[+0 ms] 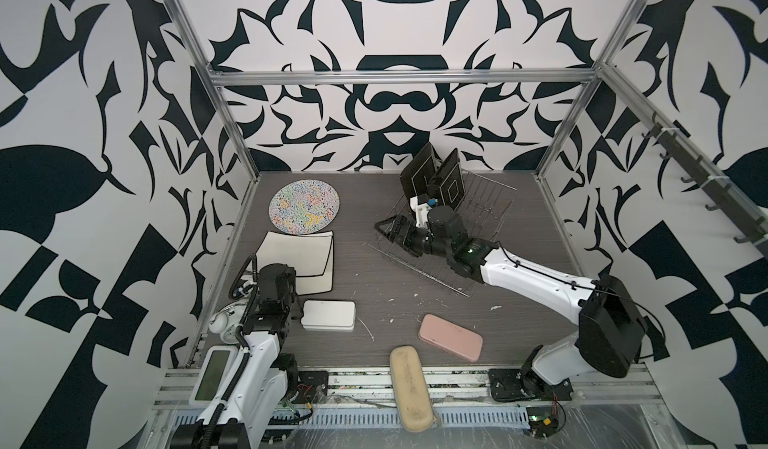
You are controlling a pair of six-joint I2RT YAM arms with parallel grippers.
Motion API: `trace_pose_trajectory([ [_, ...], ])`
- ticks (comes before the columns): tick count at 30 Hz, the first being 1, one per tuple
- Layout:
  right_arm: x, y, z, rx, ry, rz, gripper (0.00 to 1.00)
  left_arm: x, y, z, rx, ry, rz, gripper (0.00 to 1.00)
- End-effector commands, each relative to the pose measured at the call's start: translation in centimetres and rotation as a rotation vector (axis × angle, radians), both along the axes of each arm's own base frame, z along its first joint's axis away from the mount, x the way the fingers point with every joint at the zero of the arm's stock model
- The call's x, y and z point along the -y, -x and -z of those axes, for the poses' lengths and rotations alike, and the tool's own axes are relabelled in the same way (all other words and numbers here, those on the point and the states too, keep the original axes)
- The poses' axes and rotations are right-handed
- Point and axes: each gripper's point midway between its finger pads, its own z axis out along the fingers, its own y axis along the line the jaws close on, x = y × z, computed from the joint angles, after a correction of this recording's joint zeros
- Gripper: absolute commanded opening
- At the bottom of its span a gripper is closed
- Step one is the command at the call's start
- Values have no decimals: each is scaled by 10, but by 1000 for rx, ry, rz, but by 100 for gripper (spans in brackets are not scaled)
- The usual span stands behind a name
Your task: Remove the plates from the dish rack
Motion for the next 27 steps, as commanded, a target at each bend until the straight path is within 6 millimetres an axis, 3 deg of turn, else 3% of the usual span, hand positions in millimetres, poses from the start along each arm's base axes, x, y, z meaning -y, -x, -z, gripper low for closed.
trace_pose_trajectory([
  [1,1,-2,-25,52,-32,3,95,-3,-17,-52,206,13,-22,0],
  [20,2,-2,-26,55,-32,6,95,-3,-14,-49,180,23,-25,17],
  [27,2,-2,-27,57,-33,4,95,-3,-12,-49,170,25,-25,29],
])
